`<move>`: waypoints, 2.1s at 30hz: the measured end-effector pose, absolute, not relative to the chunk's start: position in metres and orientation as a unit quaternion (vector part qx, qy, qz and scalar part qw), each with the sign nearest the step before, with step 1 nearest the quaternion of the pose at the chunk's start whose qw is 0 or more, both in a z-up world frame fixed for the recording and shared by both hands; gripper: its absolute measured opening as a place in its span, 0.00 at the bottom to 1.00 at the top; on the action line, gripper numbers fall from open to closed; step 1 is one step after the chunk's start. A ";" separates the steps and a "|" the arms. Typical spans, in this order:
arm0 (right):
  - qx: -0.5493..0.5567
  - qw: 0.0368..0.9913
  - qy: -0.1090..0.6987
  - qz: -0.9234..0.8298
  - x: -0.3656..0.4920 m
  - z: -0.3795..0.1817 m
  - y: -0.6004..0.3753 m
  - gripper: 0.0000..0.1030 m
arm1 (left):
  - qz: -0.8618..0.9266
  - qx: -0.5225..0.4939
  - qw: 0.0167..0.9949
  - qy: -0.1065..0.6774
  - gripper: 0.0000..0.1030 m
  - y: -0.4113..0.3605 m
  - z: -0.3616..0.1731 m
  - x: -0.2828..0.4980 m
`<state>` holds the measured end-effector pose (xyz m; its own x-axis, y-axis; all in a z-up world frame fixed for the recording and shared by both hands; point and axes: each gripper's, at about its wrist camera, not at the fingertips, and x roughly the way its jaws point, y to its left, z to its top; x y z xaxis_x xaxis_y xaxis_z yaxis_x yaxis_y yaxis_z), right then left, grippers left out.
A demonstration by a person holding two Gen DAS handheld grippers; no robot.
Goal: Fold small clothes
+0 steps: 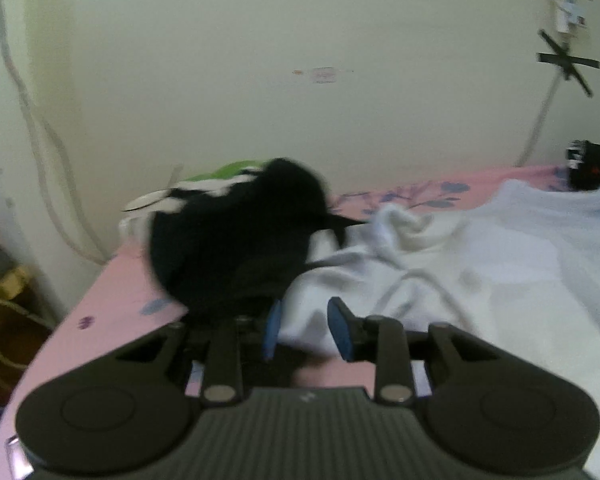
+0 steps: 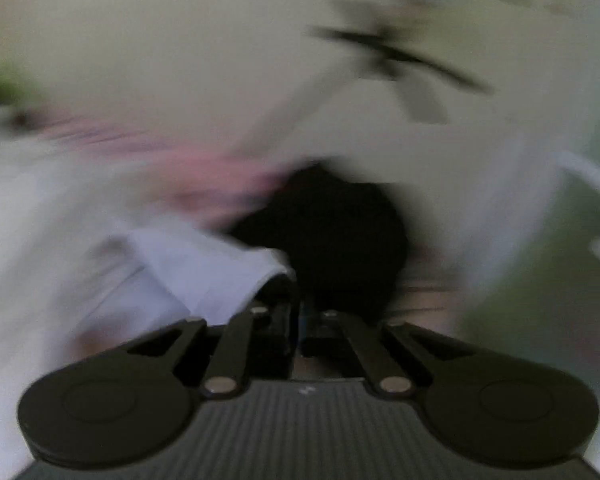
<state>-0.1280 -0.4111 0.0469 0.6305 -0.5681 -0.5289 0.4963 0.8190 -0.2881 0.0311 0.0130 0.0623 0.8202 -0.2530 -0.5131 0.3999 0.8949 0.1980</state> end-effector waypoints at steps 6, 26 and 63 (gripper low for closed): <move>0.023 0.936 0.262 -0.236 -0.151 0.083 -0.403 0.66 | -0.128 0.115 0.957 0.234 0.44 0.062 0.091 0.045; 0.067 0.952 0.287 0.077 -0.049 -0.007 -0.206 0.58 | -0.267 -0.024 0.880 0.392 0.12 -0.014 0.074 0.223; 0.091 0.953 0.282 0.060 -0.057 -0.009 -0.208 0.62 | -0.063 0.340 0.867 0.358 0.07 -0.032 -0.001 0.284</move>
<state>-0.0569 -0.2077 -0.0086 0.8340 0.1650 -0.5264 -0.0625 0.9763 0.2070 0.2838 -0.0318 -0.0014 0.7360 0.1336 -0.6637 0.3528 0.7610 0.5444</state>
